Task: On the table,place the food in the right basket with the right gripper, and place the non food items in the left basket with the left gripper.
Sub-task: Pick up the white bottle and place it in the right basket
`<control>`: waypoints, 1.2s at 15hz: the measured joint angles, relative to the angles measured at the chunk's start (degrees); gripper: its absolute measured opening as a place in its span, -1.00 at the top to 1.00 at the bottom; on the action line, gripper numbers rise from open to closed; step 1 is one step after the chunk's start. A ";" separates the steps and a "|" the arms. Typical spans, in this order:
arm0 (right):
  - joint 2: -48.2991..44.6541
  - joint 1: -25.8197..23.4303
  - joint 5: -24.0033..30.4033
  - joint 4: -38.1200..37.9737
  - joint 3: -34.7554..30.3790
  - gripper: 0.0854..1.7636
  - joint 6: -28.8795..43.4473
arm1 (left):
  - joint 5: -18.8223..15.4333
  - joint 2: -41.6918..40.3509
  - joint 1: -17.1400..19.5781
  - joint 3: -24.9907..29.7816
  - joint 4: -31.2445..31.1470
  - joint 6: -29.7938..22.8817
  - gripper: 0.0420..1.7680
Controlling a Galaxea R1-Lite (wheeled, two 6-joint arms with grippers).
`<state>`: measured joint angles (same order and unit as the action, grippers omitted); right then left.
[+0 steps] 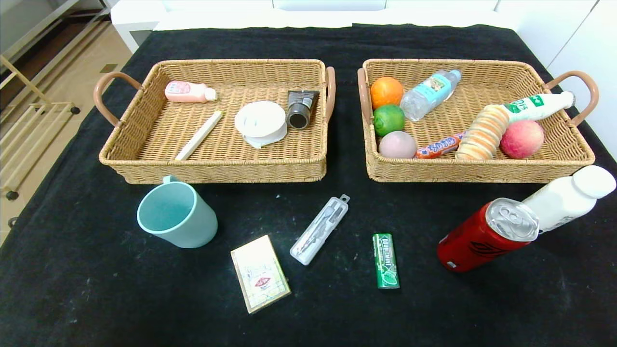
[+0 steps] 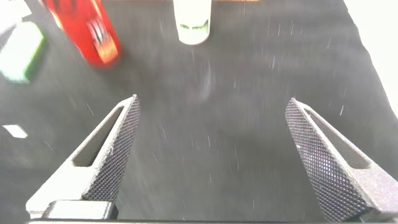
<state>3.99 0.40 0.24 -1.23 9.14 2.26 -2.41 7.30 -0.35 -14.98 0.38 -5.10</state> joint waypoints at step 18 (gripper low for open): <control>37.27 13.52 8.57 6.88 21.61 -0.94 0.63 | -11.53 41.68 -30.21 -22.53 7.06 3.84 -0.94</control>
<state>41.25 13.92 8.81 5.64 30.76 2.89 -13.95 48.98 -30.56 -37.51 7.44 -1.26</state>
